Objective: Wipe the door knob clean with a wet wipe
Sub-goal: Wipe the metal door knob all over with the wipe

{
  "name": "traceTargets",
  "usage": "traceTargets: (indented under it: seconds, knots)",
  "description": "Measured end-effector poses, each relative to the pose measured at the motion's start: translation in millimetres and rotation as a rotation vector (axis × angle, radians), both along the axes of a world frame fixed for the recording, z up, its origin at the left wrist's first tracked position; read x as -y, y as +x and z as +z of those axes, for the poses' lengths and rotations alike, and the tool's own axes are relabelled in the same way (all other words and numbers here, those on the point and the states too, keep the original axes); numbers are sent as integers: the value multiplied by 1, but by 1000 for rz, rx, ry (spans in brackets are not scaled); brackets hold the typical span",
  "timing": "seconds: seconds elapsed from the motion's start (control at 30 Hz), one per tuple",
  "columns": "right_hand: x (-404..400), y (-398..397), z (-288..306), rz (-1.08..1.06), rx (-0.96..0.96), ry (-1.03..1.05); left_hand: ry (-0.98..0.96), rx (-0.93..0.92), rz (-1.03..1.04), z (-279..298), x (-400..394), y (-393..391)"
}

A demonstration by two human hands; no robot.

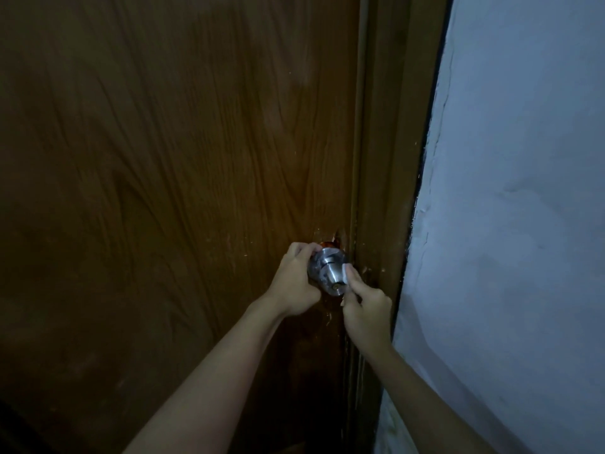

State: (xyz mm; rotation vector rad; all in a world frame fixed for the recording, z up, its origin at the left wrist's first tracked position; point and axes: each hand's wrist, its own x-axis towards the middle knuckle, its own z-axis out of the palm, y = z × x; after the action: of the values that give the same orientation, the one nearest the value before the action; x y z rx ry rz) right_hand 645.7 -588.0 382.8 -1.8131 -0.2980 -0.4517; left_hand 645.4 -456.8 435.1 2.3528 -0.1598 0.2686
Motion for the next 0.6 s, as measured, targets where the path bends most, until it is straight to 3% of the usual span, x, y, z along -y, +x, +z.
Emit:
traceTargets:
  seconds: [0.2, 0.37, 0.5, 0.6]
  knots:
    - [-1, 4, 2, 193, -458, 347, -6, -10, 18, 1, 3, 0]
    - [5, -9, 2, 408, -682, 680, -6, -19, 1, 2, 1, -3]
    - [22, -16, 5, 405, -637, 571, -87, -45, -38, 1, -7, -7]
    - [29, -20, 10, 360, -535, 434, -241, 115, 8, -10, 0, -21]
